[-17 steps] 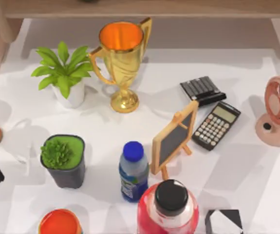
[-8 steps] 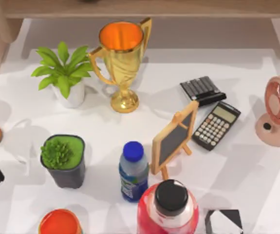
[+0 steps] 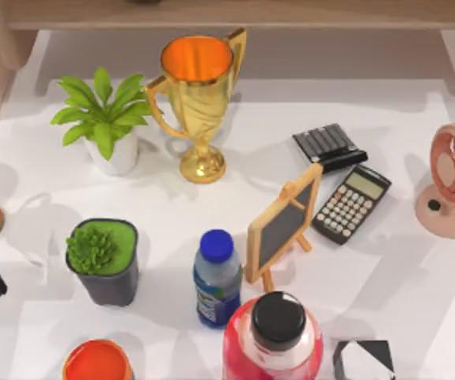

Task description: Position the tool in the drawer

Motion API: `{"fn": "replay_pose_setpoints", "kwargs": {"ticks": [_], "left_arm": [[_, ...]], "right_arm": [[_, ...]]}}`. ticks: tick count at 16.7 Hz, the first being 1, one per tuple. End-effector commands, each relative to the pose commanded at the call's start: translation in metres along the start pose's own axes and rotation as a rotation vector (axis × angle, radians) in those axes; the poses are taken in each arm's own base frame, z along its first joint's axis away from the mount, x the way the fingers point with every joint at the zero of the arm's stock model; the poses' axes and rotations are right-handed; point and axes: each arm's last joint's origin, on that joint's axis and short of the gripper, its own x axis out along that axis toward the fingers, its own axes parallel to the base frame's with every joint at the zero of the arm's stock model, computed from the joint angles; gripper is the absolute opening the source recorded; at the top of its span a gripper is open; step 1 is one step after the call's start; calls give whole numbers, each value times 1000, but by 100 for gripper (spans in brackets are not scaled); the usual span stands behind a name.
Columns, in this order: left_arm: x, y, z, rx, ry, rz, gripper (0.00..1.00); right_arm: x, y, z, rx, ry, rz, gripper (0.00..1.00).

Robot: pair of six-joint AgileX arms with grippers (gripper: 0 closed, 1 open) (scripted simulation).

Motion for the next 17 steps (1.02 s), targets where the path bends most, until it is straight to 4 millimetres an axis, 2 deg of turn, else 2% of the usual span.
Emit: {"fn": "replay_pose_setpoints", "kwargs": {"ticks": [12,17], "left_arm": [[0,0,0,0,0,0,100],[0,0,0,0,0,0,100]], "right_arm": [[0,0,0,0,0,0,98],[0,0,0,0,0,0,100]]}}
